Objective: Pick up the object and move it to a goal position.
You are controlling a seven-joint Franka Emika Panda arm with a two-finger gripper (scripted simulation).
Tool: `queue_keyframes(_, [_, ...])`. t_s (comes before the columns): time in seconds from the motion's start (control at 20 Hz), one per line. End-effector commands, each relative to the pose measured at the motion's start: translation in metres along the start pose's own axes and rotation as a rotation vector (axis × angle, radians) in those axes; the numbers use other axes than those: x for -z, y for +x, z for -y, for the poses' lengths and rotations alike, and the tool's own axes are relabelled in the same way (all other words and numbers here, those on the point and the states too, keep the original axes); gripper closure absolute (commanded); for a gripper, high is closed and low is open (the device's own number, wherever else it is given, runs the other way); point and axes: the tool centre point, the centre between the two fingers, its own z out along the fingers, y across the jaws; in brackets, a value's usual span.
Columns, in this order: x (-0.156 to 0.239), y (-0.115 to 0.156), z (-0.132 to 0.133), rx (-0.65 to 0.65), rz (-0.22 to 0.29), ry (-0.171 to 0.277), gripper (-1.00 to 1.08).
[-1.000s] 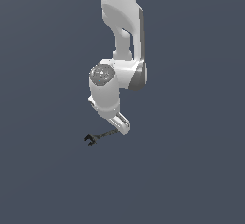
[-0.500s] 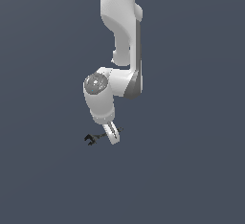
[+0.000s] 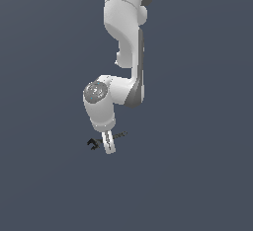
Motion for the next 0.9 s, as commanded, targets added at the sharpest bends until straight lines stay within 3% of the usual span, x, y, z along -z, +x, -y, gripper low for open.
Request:
queue_keyframes(0.0, [-0.002, 0.002, 0.001, -0.033, -0.002, 0.002, -0.92])
queue_keyframes(0.5, [-0.008, 0.004, 0.001, -0.057, -0.004, 0.002, -0.92])
queue_keyframes(0.85, [-0.041, 0.004, 0.0, -0.061, -0.003, 0.003, -0.92])
